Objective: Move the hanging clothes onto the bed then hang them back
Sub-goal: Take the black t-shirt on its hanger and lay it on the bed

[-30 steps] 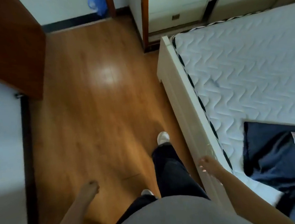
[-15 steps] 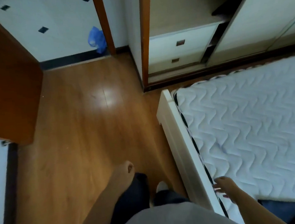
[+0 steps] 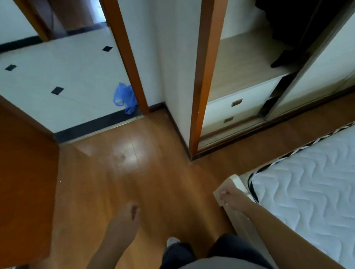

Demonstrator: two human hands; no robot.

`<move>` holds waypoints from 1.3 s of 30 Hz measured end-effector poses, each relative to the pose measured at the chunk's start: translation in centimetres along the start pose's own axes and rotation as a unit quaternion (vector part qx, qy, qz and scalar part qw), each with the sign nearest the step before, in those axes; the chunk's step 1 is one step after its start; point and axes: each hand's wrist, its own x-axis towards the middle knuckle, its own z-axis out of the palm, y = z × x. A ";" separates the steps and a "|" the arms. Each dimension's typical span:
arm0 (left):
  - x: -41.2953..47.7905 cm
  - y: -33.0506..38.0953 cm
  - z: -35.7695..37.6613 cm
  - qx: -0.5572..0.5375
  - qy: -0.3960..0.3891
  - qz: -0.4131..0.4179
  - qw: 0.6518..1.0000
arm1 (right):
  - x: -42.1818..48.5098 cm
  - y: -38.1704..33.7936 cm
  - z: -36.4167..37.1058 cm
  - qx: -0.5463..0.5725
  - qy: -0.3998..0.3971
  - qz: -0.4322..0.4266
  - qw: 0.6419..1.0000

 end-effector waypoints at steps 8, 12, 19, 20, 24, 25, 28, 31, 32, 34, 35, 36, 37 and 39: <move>11.9 19.5 -3.4 -0.009 0.009 0.250 0.968 | 4.8 -5.0 -13.0 0.169 0.137 -0.047 0.975; 16.0 30.3 -3.6 -0.019 0.019 0.368 0.930 | 6.5 -0.4 -20.5 0.304 0.220 0.033 0.926; 21.7 45.2 -0.6 0.000 -0.030 0.449 0.893 | 8.6 5.2 -32.4 0.405 0.335 0.112 0.843; 22.5 46.6 -0.1 0.007 -0.040 0.456 0.889 | 8.8 5.2 -33.0 0.410 0.339 0.120 0.838; 25.3 51.7 1.9 0.018 -0.067 0.468 0.881 | 9.8 4.8 -33.3 0.456 0.351 0.134 0.807; 26.1 53.1 2.6 0.019 -0.074 0.469 0.880 | 9.6 4.9 -32.9 0.467 0.351 0.142 0.799; 27.7 56.9 5.0 0.014 -0.099 0.479 0.872 | 8.6 6.6 -30.8 0.505 0.349 0.178 0.769; 29.5 60.0 7.2 0.012 -0.126 0.489 0.863 | 6.8 9.4 -29.2 0.531 0.372 0.239 0.723; 30.4 61.1 7.9 0.014 -0.129 0.491 0.862 | 6.4 10.3 -29.2 0.538 0.384 0.260 0.704; 32.4 63.1 9.3 0.025 -0.139 0.485 0.863 | 5.9 11.3 -30.5 0.537 0.401 0.288 0.684; 33.5 64.0 9.8 0.029 -0.145 0.478 0.866 | 6.2 11.5 -31.6 0.530 0.407 0.293 0.684; 34.8 65.0 10.2 0.030 -0.149 0.470 0.869 | 6.9 11.4 -33.1 0.527 0.411 0.292 0.684; 36.2 66.3 10.5 0.030 -0.153 0.466 0.871 | 8.0 10.9 -35.2 0.523 0.416 0.285 0.687; 38.4 68.6 10.5 0.029 -0.156 0.466 0.871 | 10.3 9.0 -39.8 0.506 0.429 0.254 0.704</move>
